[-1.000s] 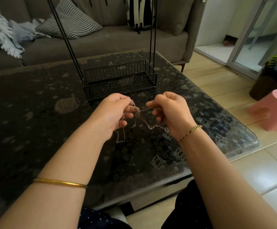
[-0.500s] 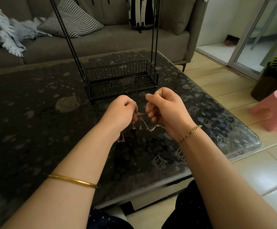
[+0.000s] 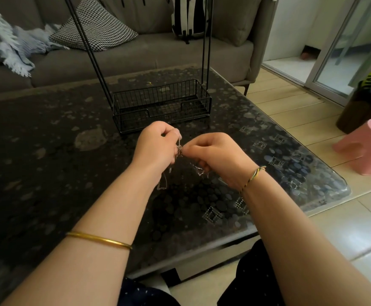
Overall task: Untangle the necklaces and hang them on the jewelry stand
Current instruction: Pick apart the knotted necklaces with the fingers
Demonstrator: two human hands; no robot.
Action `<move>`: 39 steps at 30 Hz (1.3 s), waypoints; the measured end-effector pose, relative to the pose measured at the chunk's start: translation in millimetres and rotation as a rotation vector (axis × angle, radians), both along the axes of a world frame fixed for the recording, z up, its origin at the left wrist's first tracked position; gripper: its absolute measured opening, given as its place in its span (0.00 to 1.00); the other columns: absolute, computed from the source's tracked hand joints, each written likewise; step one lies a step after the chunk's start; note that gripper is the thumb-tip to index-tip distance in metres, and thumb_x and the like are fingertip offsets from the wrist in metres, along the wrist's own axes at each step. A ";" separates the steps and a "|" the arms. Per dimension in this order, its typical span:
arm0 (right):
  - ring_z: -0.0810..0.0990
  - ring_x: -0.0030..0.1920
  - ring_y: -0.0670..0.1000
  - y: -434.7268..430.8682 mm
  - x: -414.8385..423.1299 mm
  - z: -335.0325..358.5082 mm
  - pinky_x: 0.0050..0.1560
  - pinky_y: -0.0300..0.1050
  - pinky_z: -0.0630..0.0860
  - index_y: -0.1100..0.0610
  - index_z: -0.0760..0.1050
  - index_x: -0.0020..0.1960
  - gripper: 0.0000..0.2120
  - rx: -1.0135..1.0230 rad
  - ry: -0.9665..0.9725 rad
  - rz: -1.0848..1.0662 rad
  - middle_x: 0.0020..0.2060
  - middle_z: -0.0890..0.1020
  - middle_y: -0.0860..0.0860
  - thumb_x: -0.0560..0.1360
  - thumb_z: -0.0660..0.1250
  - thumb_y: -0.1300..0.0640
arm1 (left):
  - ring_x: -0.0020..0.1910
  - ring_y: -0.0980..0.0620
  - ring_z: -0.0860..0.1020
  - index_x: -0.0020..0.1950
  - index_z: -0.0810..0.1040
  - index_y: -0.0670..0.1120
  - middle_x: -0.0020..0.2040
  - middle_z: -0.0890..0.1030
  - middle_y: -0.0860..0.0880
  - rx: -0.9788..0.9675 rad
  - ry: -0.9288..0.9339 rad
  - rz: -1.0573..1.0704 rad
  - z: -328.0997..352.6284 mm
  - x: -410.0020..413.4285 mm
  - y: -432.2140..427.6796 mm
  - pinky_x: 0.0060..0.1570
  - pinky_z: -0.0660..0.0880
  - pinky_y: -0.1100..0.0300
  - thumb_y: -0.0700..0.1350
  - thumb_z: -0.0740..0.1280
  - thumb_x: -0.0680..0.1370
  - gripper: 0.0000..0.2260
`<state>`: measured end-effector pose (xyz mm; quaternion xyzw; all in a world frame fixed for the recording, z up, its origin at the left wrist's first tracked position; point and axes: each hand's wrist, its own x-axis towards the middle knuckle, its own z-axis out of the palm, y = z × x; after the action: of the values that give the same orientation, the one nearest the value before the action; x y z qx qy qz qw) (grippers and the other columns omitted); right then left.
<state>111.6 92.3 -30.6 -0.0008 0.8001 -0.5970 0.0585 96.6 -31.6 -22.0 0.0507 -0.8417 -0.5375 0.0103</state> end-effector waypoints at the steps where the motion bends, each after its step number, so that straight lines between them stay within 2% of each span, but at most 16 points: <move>1: 0.70 0.27 0.41 0.3 -0.3 -0.3 0.29 0.34 0.68 0.59 0.81 0.40 0.03 -0.005 0.027 -0.004 0.31 0.77 0.50 0.72 0.70 0.61 | 0.26 0.56 0.69 0.50 0.78 0.44 0.31 0.73 0.50 0.008 -0.006 0.010 0.9 -0.5 -0.6 0.20 0.65 0.70 0.43 0.60 0.81 0.08; 5: 0.69 0.25 0.39 2.4 -0.6 0.8 0.26 0.30 0.65 0.58 0.80 0.40 0.03 -0.025 0.083 -0.046 0.28 0.74 0.46 0.72 0.70 0.62 | 0.23 0.57 0.67 0.49 0.78 0.46 0.30 0.73 0.50 0.023 -0.081 0.019 3.9 0.6 -2.0 0.22 0.64 0.66 0.44 0.60 0.81 0.08; 7: 0.69 0.26 0.42 1.9 -1.1 0.7 0.27 0.34 0.65 0.58 0.78 0.40 0.03 -0.059 0.060 -0.053 0.30 0.74 0.50 0.73 0.69 0.61 | 0.23 0.57 0.67 0.49 0.79 0.46 0.30 0.73 0.50 0.048 -0.119 0.022 5.0 1.5 -1.3 0.23 0.63 0.65 0.44 0.60 0.81 0.08; 9: 0.68 0.23 0.43 0.2 -2.1 0.5 0.25 0.36 0.65 0.58 0.75 0.41 0.05 -0.107 0.013 -0.045 0.29 0.74 0.52 0.75 0.65 0.62 | 0.24 0.57 0.67 0.48 0.79 0.47 0.30 0.73 0.51 0.058 -0.147 0.017 5.1 1.4 -1.3 0.23 0.63 0.65 0.44 0.61 0.82 0.08; 12: 0.70 0.23 0.44 -1.3 -3.1 0.3 0.24 0.36 0.66 0.59 0.72 0.41 0.06 -0.114 0.017 -0.031 0.31 0.79 0.54 0.77 0.62 0.64 | 0.24 0.57 0.67 0.49 0.78 0.48 0.30 0.73 0.51 0.065 -0.175 -0.008 3.5 -0.2 -2.0 0.23 0.63 0.65 0.44 0.61 0.81 0.07; 15: 0.71 0.24 0.43 1.0 -3.8 -1.1 0.24 0.35 0.67 0.58 0.72 0.41 0.06 -0.098 0.060 -0.060 0.32 0.81 0.52 0.76 0.62 0.64 | 0.28 0.56 0.68 0.53 0.77 0.49 0.37 0.77 0.50 0.060 -0.219 -0.052 2.8 -2.3 -5.5 0.27 0.64 0.63 0.46 0.62 0.81 0.05; 17: 0.71 0.24 0.41 2.6 -4.3 -2.2 0.23 0.34 0.67 0.58 0.73 0.40 0.06 -0.064 0.074 -0.072 0.30 0.80 0.51 0.77 0.63 0.63 | 0.31 0.56 0.69 0.52 0.77 0.51 0.42 0.78 0.50 0.053 -0.232 -0.109 3.1 -2.1 -8.9 0.28 0.65 0.62 0.47 0.65 0.79 0.03; 20: 0.70 0.22 0.40 3.5 -4.5 -3.5 0.23 0.32 0.66 0.58 0.74 0.40 0.07 -0.055 0.089 -0.067 0.28 0.78 0.49 0.77 0.64 0.63 | 0.35 0.56 0.69 0.48 0.79 0.52 0.44 0.78 0.51 0.009 -0.176 -0.176 2.4 -0.8 -10.9 0.32 0.65 0.61 0.43 0.71 0.75 0.05; 25: 0.71 0.25 0.39 4.7 -5.1 -3.1 0.26 0.31 0.68 0.58 0.77 0.42 0.05 -0.018 0.104 -0.079 0.30 0.78 0.48 0.76 0.66 0.61 | 0.37 0.58 0.70 0.42 0.78 0.50 0.36 0.74 0.55 -0.037 -0.095 -0.154 1.5 1.7 -8.4 0.46 0.68 0.58 0.42 0.70 0.76 0.05; 30: 0.72 0.26 0.39 5.5 -4.5 -1.4 0.27 0.31 0.69 0.58 0.80 0.47 0.03 -0.001 0.085 -0.078 0.34 0.80 0.51 0.75 0.68 0.62 | 0.42 0.55 0.75 0.41 0.78 0.49 0.41 0.78 0.52 -0.128 -0.035 -0.077 3.2 1.7 -10.1 0.41 0.71 0.58 0.44 0.69 0.77 0.05; 34: 0.71 0.23 0.36 5.1 -5.7 -4.0 0.26 0.28 0.66 0.57 0.81 0.45 0.02 0.097 0.165 -0.105 0.30 0.77 0.46 0.73 0.70 0.60 | 0.43 0.52 0.78 0.45 0.78 0.46 0.42 0.78 0.49 -0.119 -0.060 -0.076 4.5 2.7 -7.2 0.44 0.78 0.55 0.44 0.67 0.78 0.04; 37: 0.71 0.26 0.38 3.8 -7.6 -6.1 0.29 0.30 0.66 0.56 0.81 0.44 0.01 0.154 0.210 -0.128 0.29 0.75 0.44 0.72 0.72 0.60 | 0.44 0.52 0.79 0.46 0.78 0.46 0.43 0.77 0.49 -0.082 -0.089 -0.072 5.7 3.0 -6.3 0.48 0.80 0.52 0.43 0.66 0.79 0.03; 39: 0.71 0.28 0.40 3.2 -8.1 -6.6 0.32 0.33 0.68 0.55 0.80 0.42 0.02 0.173 0.224 -0.136 0.29 0.75 0.44 0.71 0.72 0.60 | 0.45 0.53 0.77 0.45 0.77 0.47 0.44 0.76 0.51 -0.123 -0.069 -0.077 5.7 3.1 -6.2 0.52 0.79 0.50 0.43 0.66 0.79 0.04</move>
<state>103.5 95.5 -37.2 -0.0084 0.8482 -0.5248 -0.0719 99.6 -37.7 -16.3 0.0362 -0.8744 -0.4825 -0.0364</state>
